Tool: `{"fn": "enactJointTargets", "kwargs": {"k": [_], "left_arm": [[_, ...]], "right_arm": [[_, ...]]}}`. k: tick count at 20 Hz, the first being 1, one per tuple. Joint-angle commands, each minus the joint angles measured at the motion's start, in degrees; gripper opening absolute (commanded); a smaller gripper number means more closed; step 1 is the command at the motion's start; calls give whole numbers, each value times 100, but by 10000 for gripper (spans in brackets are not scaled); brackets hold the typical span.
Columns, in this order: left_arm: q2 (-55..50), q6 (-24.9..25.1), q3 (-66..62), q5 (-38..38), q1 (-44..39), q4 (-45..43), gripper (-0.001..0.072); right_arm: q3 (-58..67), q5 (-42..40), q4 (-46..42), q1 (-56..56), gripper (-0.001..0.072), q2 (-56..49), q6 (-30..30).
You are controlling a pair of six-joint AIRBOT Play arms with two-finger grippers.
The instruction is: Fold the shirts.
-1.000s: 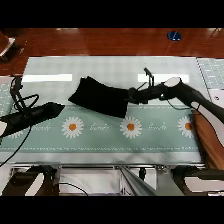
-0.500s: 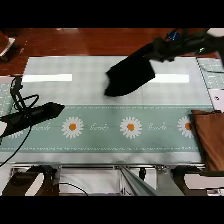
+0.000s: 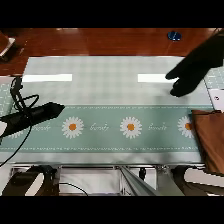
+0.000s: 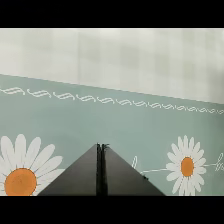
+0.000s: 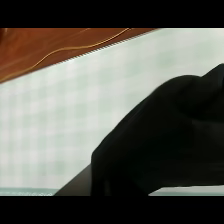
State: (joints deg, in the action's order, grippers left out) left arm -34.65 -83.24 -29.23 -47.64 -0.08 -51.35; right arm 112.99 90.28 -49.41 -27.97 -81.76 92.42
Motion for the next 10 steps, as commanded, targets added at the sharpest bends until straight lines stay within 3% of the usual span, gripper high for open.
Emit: {"fn": "enactJointTargets", "kwargs": {"k": [1, 3, 6, 8, 10], "left_arm": [[-2, 2, 4, 7, 4, 0, 17], [-4, 4, 4, 9, 4, 0, 17], [-4, 4, 4, 13, 4, -2, 17], [-4, 4, 4, 13, 4, -2, 17], [-4, 4, 4, 13, 4, -2, 17]], "right_arm": [[61, 914, -81, -1174, 25, 238, 369], [61, 1567, -732, -1572, 25, 372, 391], [-369, 1617, -1554, -2006, 25, 946, 354], [-1213, 1615, -1908, -2260, 25, 1495, 229], [-2264, 1611, -2874, -2555, 25, 2092, 155]]}}
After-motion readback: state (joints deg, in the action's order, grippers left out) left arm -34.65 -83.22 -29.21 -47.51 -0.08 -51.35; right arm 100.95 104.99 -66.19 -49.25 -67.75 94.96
